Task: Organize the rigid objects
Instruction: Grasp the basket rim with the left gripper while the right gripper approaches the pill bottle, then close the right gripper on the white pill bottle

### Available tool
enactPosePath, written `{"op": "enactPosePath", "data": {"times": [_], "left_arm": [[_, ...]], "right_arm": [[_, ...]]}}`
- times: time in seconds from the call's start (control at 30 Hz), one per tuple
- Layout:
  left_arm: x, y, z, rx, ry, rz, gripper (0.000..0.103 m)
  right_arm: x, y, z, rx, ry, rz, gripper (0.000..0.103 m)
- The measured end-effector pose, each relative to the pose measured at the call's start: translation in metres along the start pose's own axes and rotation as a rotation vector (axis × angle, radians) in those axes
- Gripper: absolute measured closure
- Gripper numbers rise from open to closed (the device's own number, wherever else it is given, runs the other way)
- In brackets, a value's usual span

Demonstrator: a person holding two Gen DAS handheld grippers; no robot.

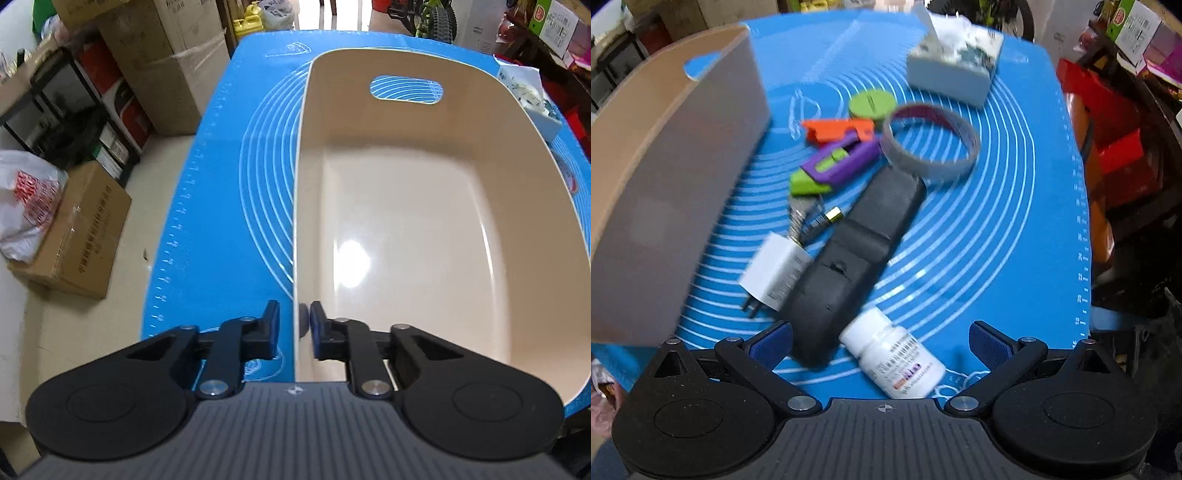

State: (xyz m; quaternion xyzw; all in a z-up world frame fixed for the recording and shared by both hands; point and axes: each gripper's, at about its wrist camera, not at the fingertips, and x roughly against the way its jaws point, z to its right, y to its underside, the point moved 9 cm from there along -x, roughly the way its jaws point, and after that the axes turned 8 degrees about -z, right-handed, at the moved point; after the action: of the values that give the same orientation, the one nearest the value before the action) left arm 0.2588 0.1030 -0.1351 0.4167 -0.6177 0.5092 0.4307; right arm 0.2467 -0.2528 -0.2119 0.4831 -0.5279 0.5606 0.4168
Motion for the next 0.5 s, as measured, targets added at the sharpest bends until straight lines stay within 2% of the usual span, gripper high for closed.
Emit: {"op": "enactPosePath", "data": {"times": [0.03, 0.07, 0.17, 0.4, 0.5], "left_arm": [[0.0005, 0.0003, 0.0009, -0.005, 0.009, 0.002, 0.093], [0.0009, 0.0005, 0.002, -0.009, 0.013, 0.002, 0.094], [0.0014, 0.0009, 0.0029, -0.004, 0.011, 0.004, 0.094], [0.0012, -0.0008, 0.0041, 0.004, 0.009, 0.005, 0.094], [0.0009, -0.0002, 0.0033, 0.006, 0.012, 0.007, 0.094]], "right_arm": [[-0.0029, 0.0007, 0.0009, 0.01, 0.002, -0.007, 0.002], [-0.0053, 0.0015, 0.0014, 0.02, 0.006, -0.011, 0.002], [-0.0101, 0.0006, 0.0039, 0.041, 0.016, -0.013, 0.002], [-0.012, -0.0051, -0.0003, 0.056, -0.043, -0.015, 0.007], [-0.0108, -0.0029, -0.0002, 0.061, -0.062, -0.037, 0.014]]}}
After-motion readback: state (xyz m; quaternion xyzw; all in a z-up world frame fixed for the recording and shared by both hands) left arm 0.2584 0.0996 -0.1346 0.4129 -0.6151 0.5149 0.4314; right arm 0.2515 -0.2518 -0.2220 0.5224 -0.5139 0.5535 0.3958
